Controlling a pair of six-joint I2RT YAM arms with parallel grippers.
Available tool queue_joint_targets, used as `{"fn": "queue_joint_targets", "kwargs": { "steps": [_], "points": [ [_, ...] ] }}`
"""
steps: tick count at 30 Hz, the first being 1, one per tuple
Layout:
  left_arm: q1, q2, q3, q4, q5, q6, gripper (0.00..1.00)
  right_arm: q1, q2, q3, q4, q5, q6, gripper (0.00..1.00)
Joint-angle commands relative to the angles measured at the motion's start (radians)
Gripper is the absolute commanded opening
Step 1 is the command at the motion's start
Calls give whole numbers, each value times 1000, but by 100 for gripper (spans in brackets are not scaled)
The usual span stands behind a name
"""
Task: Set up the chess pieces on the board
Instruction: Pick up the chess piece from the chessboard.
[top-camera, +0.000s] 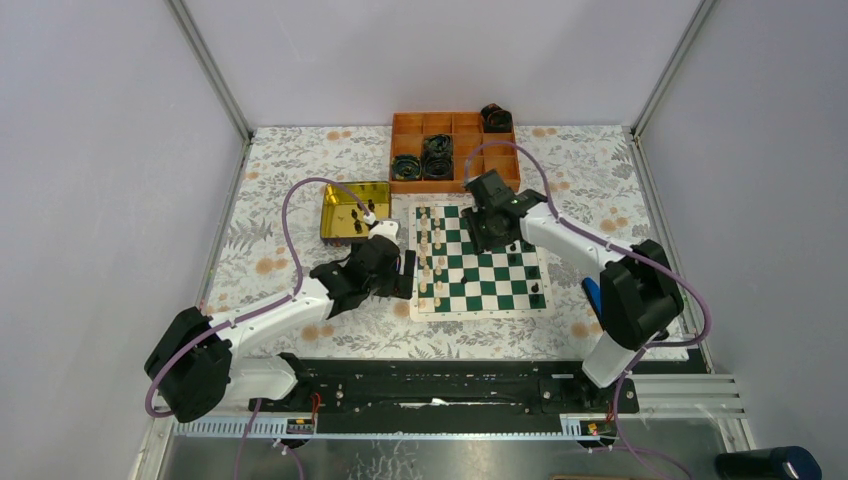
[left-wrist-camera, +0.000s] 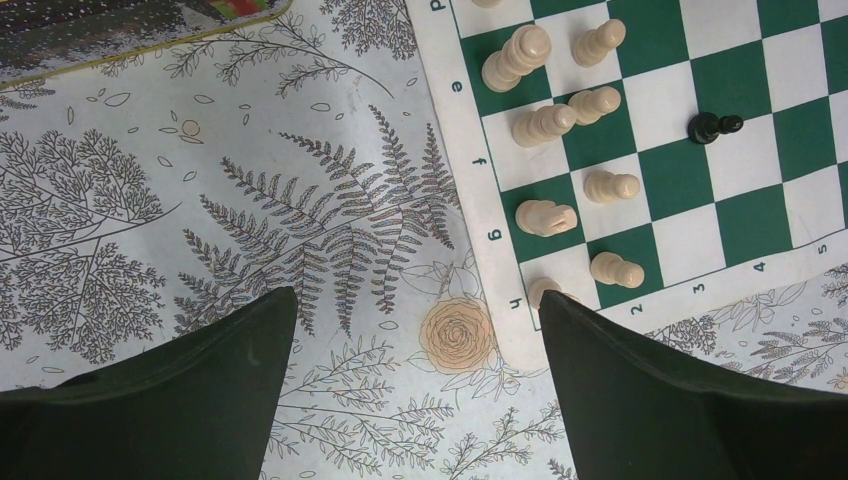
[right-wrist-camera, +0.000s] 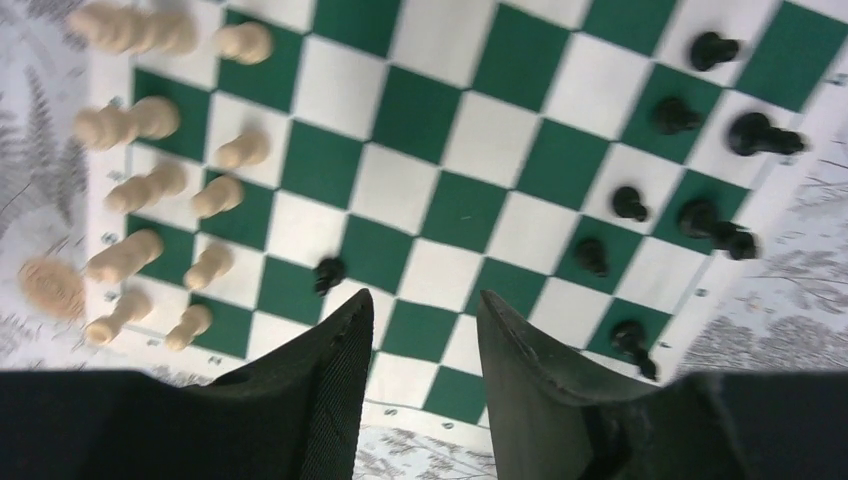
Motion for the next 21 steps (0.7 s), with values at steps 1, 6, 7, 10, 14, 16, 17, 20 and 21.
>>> {"fn": "queue_joint_targets", "kwargs": {
  "steps": [1,6,7,10,14,16,17,20,21],
  "points": [
    [-9,-6,24,-6,-21,13,99,70,-36,-15,23,-58,8,51],
    [-11,-10,23,-6,-21,11,99,127,-1,-23,46,-77,13,55],
    [-11,-12,24,-8,-21,11,99,135,6,-22,47,-75,14,55],
    [-12,-15,22,-7,-24,11,99,155,30,-20,52,-70,16,56],
    [-14,-17,22,-9,-25,11,99,160,55,-25,63,-70,19,56],
    [-15,-17,22,-9,-27,12,99,160,67,-28,67,-69,20,55],
    [-15,-16,22,-9,-27,12,99,160,72,-31,68,-68,22,55],
    [-15,-16,22,-10,-29,14,99,160,82,-47,81,-71,29,54],
    [-15,-15,23,-9,-28,14,99,160,85,-52,86,-73,30,54]
  ]
}}
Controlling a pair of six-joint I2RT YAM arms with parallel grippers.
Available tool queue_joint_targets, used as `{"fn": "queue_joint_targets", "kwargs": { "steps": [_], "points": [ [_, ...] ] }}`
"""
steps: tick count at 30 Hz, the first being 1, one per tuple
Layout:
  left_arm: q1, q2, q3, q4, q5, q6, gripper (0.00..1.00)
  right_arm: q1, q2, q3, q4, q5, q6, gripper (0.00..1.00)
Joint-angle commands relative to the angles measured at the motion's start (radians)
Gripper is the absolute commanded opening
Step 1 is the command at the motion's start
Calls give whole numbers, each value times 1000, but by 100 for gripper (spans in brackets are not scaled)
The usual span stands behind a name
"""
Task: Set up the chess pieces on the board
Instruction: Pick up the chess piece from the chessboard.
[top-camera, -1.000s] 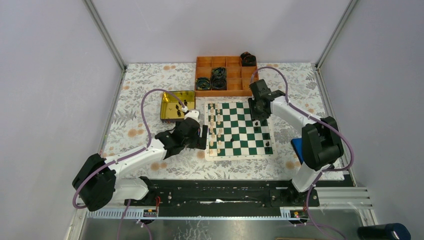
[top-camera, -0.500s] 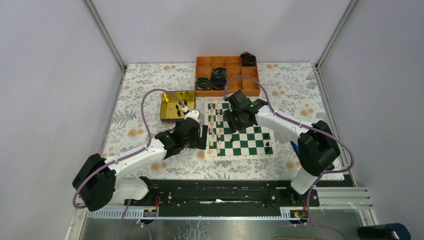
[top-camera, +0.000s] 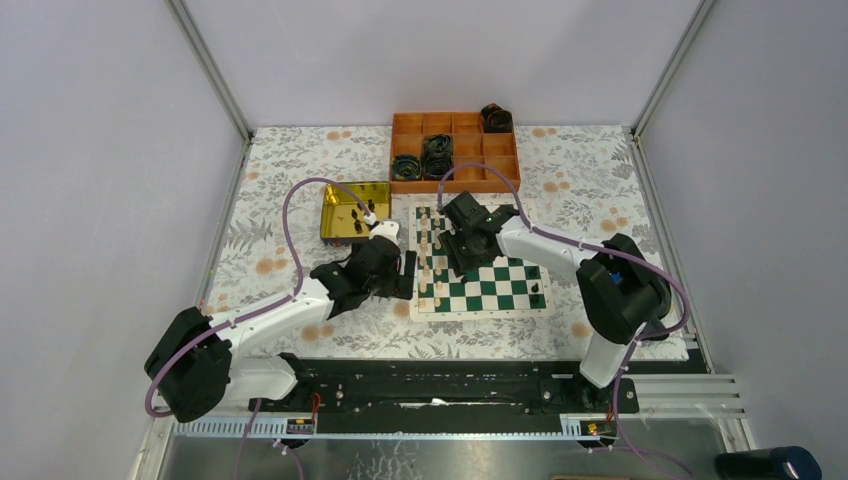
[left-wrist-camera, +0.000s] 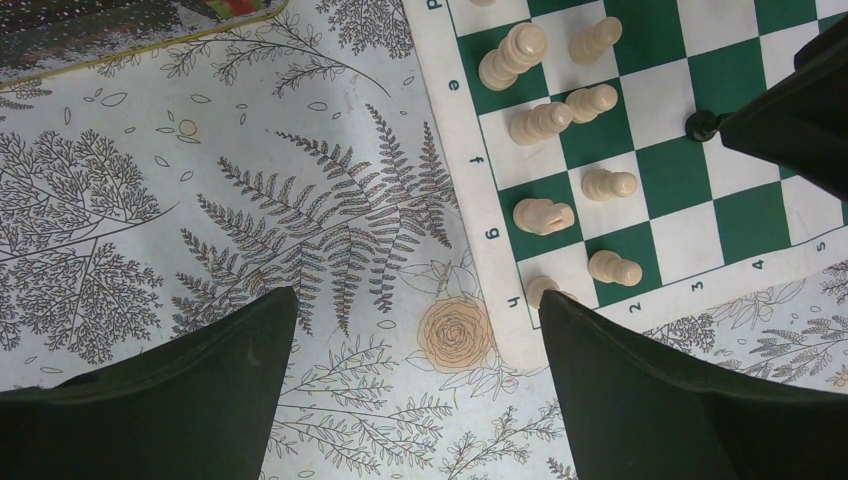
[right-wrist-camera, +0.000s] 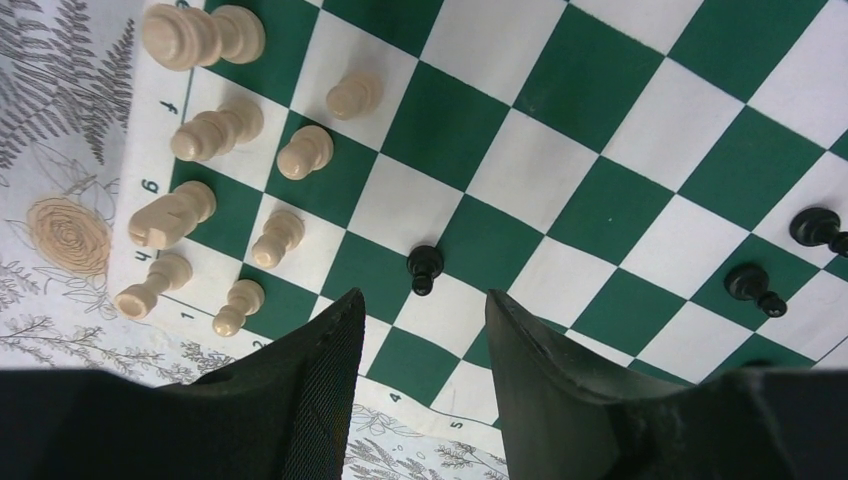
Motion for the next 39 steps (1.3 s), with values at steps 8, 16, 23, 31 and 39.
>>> {"fn": "queue_joint_targets", "kwargs": {
  "steps": [8,16,23,31,39],
  "points": [
    [-11,-7,27,-8,-26,16,99,7,38,-33,54,-30,19,50],
    [-11,-7,28,-7,-24,18,99,7,66,-39,73,-29,19,45],
    [-11,-6,29,-7,-19,20,99,7,76,-33,73,-24,20,33],
    [-11,-5,28,-8,-17,20,99,7,71,-40,66,-15,26,18],
    [-11,-6,28,-7,-17,19,99,7,15,-19,25,20,30,9]
  ]
}}
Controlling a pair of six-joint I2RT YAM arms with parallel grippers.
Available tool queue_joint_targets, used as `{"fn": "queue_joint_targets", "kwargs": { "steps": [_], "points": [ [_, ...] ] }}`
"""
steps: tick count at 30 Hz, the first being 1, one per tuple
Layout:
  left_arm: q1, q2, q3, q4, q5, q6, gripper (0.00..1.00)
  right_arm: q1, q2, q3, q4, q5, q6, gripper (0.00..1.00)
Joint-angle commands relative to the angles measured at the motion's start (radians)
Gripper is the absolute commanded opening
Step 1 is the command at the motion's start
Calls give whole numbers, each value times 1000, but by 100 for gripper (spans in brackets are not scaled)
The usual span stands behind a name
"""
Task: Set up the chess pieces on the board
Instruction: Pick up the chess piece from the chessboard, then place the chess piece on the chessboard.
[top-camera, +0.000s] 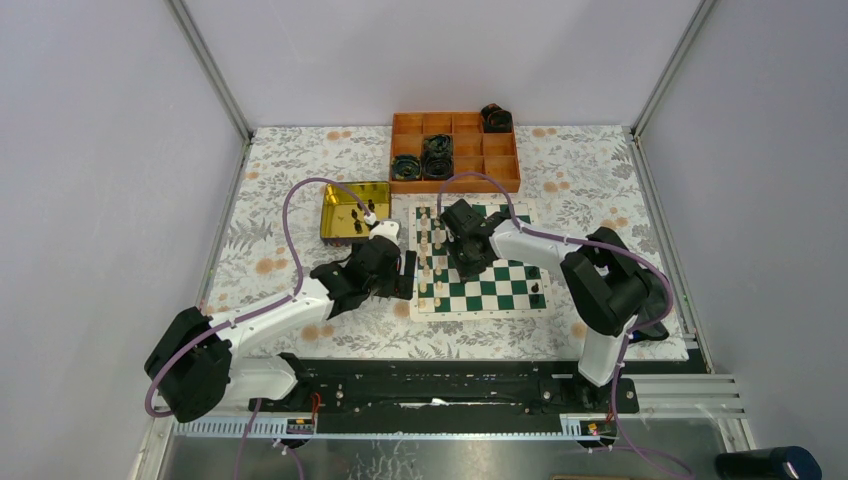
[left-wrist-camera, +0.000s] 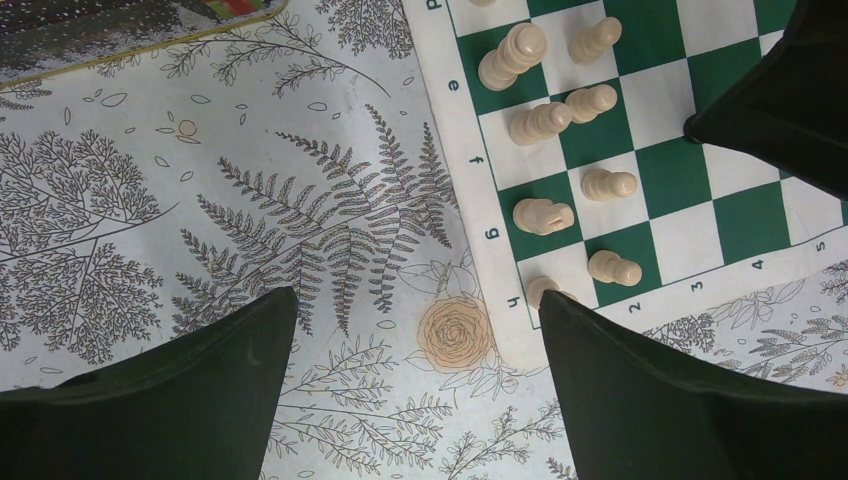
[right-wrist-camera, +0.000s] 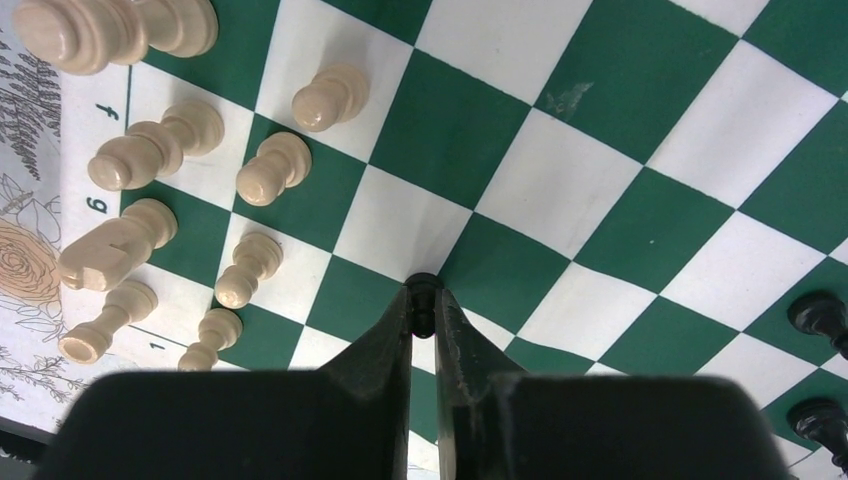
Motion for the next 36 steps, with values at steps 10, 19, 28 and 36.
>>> {"fn": "queue_joint_targets", "kwargs": {
  "steps": [10,19,28,36],
  "points": [
    [-12,-9,28,-8,-16,19,99,-13,-189,7,-100,136,51,9],
    [-17,-12,26,-10,-17,19,99,-163,-293,-126,-101,145,83,8],
    [-21,-9,27,-10,-19,19,99,-245,-297,-198,-77,129,78,8],
    [-27,-12,25,-14,-27,16,99,-265,-260,-221,-44,133,76,8]
  ]
}}
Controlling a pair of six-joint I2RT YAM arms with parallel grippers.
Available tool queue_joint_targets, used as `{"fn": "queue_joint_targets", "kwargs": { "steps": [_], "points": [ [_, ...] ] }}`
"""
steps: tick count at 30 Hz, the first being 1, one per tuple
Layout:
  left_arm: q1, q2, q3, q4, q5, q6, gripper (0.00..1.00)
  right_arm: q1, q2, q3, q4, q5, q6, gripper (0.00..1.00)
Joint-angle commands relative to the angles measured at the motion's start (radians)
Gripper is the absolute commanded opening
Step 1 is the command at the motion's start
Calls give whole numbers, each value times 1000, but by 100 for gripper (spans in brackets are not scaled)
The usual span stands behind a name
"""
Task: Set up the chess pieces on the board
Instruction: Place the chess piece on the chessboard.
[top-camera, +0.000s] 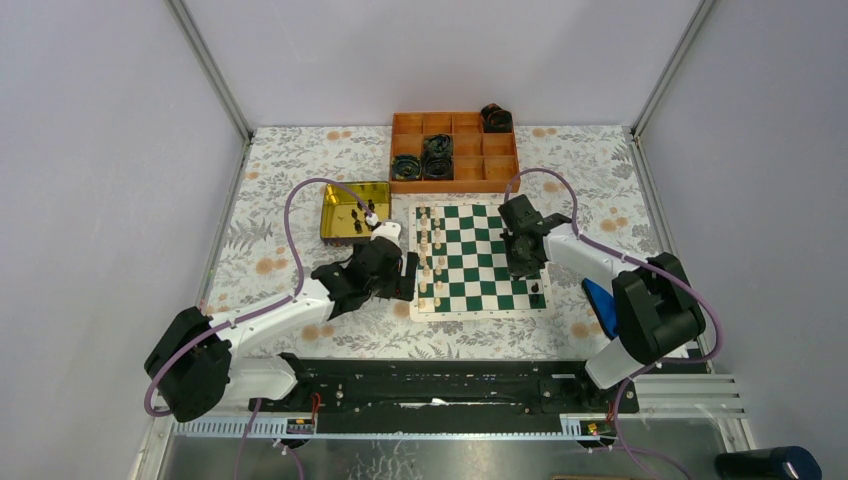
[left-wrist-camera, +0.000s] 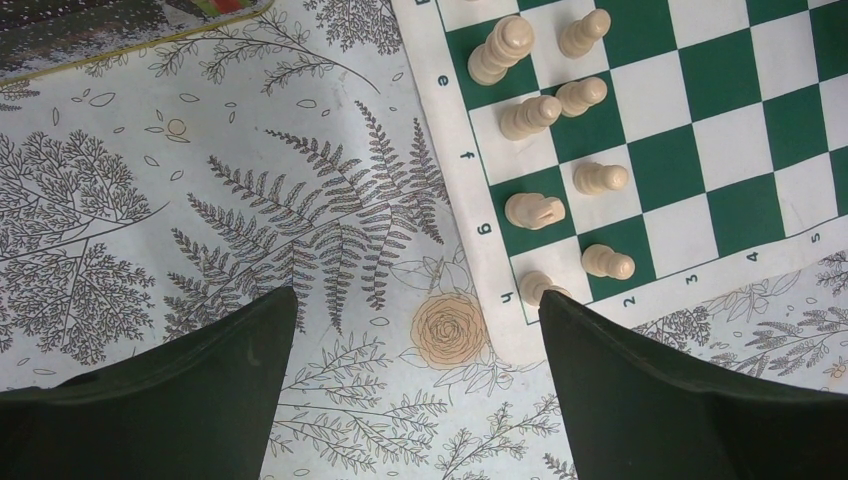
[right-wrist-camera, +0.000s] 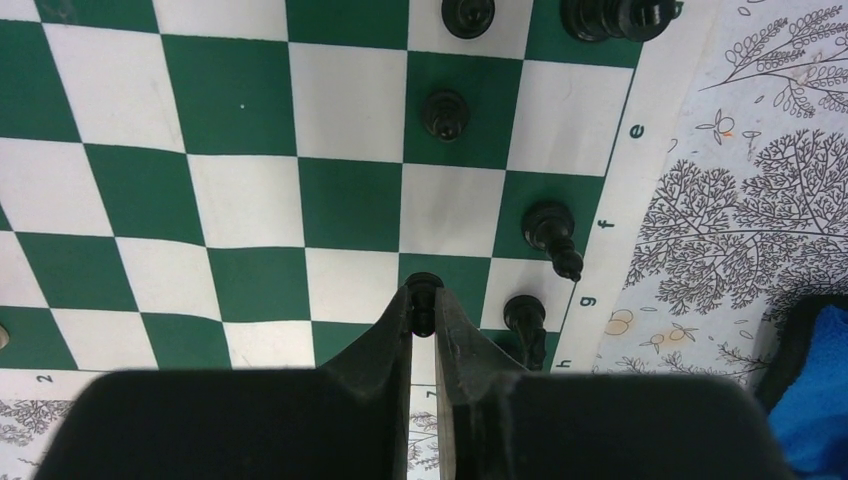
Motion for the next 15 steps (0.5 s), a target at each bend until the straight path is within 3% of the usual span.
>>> {"fn": "queue_joint_targets", "kwargs": {
  "steps": [1,15],
  "points": [
    [-15,-12,25,-13,-28,16,99,-17,10,0,36,11,7,8],
    [-20,-5,24,-18,-39,16,99,-43,88,35,69,8,-16,8]
  ]
}}
